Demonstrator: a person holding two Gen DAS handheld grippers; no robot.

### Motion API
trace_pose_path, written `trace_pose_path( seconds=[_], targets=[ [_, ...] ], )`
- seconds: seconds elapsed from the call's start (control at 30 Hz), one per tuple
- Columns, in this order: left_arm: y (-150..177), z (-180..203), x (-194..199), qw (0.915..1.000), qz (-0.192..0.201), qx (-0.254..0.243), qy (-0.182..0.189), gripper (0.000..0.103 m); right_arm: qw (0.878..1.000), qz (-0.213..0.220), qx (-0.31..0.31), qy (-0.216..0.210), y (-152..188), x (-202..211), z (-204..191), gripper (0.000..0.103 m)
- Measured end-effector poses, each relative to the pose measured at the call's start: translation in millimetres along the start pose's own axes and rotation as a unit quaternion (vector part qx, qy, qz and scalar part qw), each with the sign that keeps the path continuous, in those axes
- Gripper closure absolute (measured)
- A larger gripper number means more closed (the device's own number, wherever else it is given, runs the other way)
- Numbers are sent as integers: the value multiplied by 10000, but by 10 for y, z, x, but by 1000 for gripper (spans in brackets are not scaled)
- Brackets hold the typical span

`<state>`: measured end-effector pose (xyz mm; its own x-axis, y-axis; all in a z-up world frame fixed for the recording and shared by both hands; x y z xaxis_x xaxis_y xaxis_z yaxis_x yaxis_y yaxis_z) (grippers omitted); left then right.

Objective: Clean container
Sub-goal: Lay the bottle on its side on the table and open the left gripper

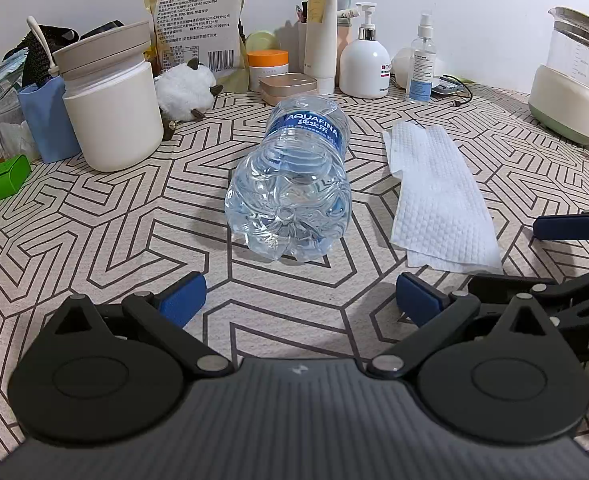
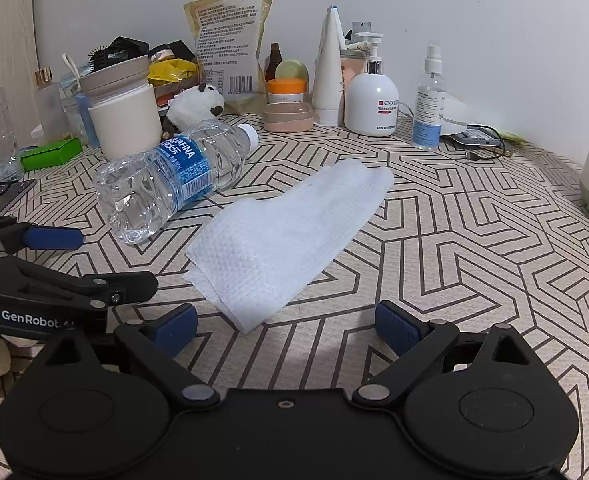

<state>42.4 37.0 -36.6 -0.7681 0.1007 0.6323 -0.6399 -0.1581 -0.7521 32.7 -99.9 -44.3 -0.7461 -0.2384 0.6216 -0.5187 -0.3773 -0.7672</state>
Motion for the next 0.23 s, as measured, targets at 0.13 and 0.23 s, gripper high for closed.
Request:
trace_pose_path(
  seconds=[0.13,0.23],
  targets=[
    [0,-1,0,10000,0,-2,1,0,10000,2,-5,0,1,-1,1,5],
    [0,-2,0,10000,0,-3,1,0,10000,4,-12,-1,4,3,3,5]
  ],
)
Point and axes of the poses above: each gripper's, at about its wrist camera, not at the fingertips, and x roughly against the way its jaws point, z to its right, y to its underside, the point moved 4 cm from there along -x, roughly the way its jaws point, and after that the axes turned 13 degrees about x, right-handed, at the moved point
